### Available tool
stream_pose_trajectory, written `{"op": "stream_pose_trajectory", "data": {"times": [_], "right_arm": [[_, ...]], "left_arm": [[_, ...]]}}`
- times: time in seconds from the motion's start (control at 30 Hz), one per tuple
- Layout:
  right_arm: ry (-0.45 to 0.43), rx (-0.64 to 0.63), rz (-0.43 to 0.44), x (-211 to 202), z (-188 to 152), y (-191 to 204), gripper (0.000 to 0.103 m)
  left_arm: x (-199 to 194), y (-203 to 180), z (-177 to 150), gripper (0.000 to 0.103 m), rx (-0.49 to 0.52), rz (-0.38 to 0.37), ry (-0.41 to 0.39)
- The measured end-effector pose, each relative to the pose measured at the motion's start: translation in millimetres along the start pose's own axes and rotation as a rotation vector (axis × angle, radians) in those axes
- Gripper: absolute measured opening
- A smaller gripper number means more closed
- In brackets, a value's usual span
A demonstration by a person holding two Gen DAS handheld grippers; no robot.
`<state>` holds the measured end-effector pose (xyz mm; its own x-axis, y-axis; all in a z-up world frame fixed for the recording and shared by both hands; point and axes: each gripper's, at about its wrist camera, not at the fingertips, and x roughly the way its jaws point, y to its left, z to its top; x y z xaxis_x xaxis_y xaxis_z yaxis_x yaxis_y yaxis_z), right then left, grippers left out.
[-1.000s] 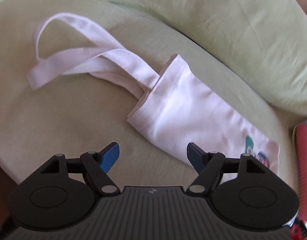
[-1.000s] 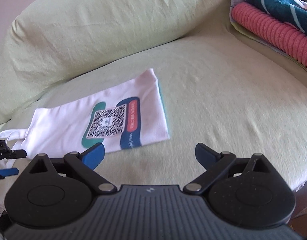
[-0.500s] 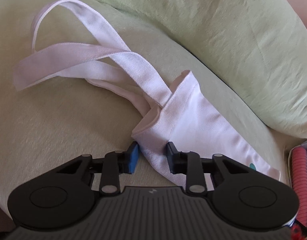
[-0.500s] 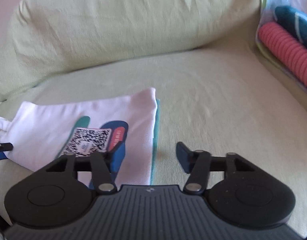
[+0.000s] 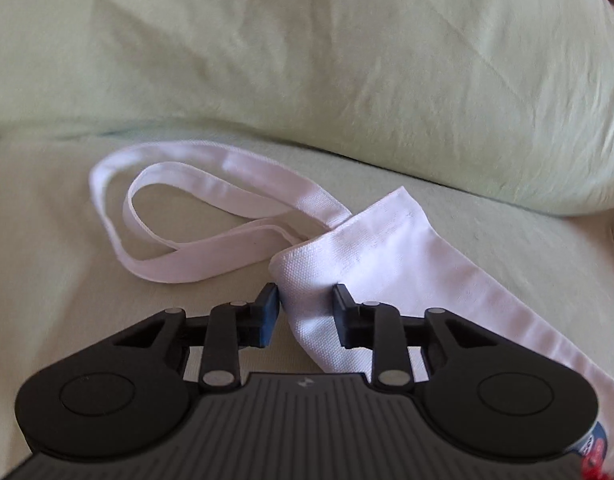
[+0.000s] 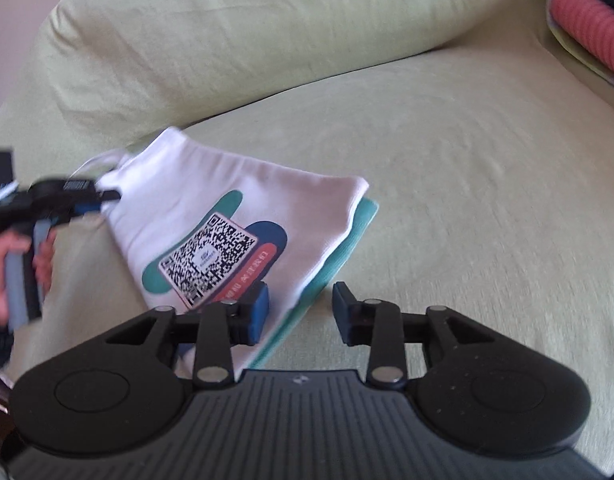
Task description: Fold shopping bag
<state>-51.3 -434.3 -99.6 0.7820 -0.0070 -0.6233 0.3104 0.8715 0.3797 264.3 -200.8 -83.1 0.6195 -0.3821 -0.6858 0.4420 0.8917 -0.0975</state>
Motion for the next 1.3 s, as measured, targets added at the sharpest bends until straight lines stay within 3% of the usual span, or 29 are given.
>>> {"op": "stream_pose_trajectory", "data": {"times": [0.13,0.23,0.37,0.47,0.53,0.67,0.8,0.83,0.87,0.93,1.07,1.23,1.3], "right_arm": [[-0.025,-0.114,-0.017,-10.3,5.5,-4.9,0.046],[-0.044,-0.392,-0.062,-16.8,2.0,-0.9,0.046],[-0.055,-0.99,-0.143,-9.4,-23.9,17.8,0.046],[-0.096,-1.276,-0.134,-0.6,-33.6,27.0,0.047],[-0.116,-1.404,-0.133,4.0,-38.9,31.5,0.048],[-0.186,-1.686,-0.132,14.8,-50.1,31.0,0.048],[-0.232,-1.754,-0.088,23.6,-47.0,29.5,0.046],[-0.224,-1.753,-0.077,25.5,-46.2,30.0,0.04],[-0.212,-1.75,-0.066,27.4,-45.6,30.9,0.026],[-0.159,-1.775,-0.066,33.1,-53.2,36.0,0.01],[-0.111,-1.702,-0.067,28.0,-54.6,52.3,0.007],[-0.029,-1.578,0.077,-14.2,-65.6,86.2,0.007],[-0.018,-1.524,0.171,-37.2,-77.7,106.7,0.007]], "left_arm": [[-35.4,-14.4,-27.2,0.043,0.13,-0.007,-0.017],[-76.9,-44.4,-67.6,0.043,0.303,-0.068,-0.012],[-131.6,-120.8,-150.8,0.049,0.846,-0.109,-0.125],[-142.6,-158.2,-189.5,0.049,1.088,-0.158,-0.189],[-143.8,-174.2,-198.3,0.049,1.134,-0.196,-0.206],[-129.9,-187.6,-205.8,0.049,1.222,-0.191,-0.233],[-117.9,-193.5,-211.2,0.041,1.286,-0.2,-0.276],[-115.7,-194.9,-209.7,0.033,1.284,-0.217,-0.274],[-113.7,-196.0,-208.1,0.027,1.285,-0.232,-0.27],[-112.8,-196.4,-206.4,0.019,1.287,-0.244,-0.257],[-130.1,-181.4,-197.9,0.017,1.23,-0.273,-0.232],[-173.7,-127.2,-193.5,0.018,1.157,-0.274,-0.165],[-187.1,-102.0,-195.0,0.018,1.114,-0.251,-0.131]]}}
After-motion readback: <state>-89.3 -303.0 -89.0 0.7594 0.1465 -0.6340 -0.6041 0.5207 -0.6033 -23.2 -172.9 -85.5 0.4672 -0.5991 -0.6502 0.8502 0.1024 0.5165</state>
